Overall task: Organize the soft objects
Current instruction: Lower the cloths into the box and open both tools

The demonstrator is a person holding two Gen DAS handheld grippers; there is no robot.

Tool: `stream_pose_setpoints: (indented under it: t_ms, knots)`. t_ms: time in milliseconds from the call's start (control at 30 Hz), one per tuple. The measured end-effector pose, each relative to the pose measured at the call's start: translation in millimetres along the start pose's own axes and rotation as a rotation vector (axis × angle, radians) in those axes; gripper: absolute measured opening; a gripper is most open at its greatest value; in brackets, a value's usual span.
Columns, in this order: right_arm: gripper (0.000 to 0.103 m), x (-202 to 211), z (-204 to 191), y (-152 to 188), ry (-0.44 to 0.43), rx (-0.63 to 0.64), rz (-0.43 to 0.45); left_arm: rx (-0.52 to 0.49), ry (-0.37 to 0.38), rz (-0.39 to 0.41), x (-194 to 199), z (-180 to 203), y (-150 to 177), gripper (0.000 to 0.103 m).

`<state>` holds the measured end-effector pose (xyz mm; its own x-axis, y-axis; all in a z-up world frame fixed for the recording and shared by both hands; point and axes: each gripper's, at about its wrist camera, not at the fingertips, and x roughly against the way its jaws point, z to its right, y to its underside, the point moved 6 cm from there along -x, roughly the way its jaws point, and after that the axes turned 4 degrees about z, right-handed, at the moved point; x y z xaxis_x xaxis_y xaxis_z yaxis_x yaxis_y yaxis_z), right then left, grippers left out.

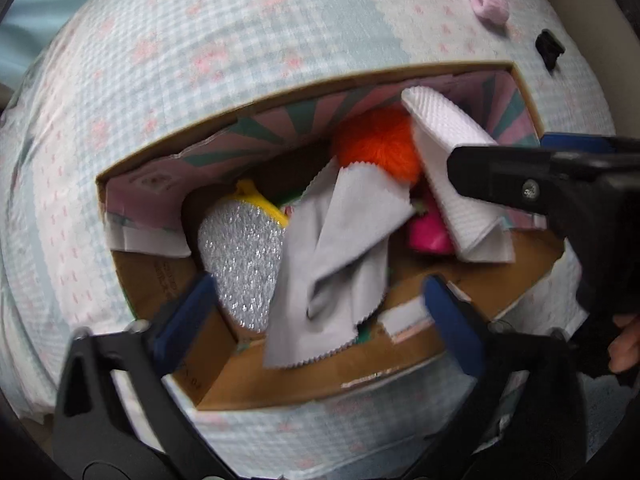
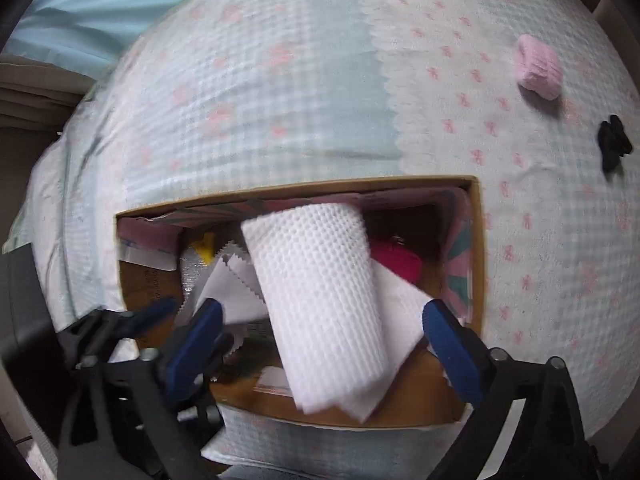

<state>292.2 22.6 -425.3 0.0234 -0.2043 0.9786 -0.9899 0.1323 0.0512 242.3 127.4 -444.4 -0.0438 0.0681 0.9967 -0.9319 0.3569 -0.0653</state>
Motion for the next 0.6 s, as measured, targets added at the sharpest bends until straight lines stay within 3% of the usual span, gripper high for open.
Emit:
stream_pose_setpoints:
  t_ms: [200, 600]
  knots:
    - [0.103, -2, 6, 8, -0.026, -0.035, -0.012, 0.028, 0.008, -0.008, -2, -5, 9, 0.103]
    - [0.103, 37, -3, 24, -0.022, 0.007, 0.108, 0.041, -0.013, 0.064, 37, -3, 21, 0.103]
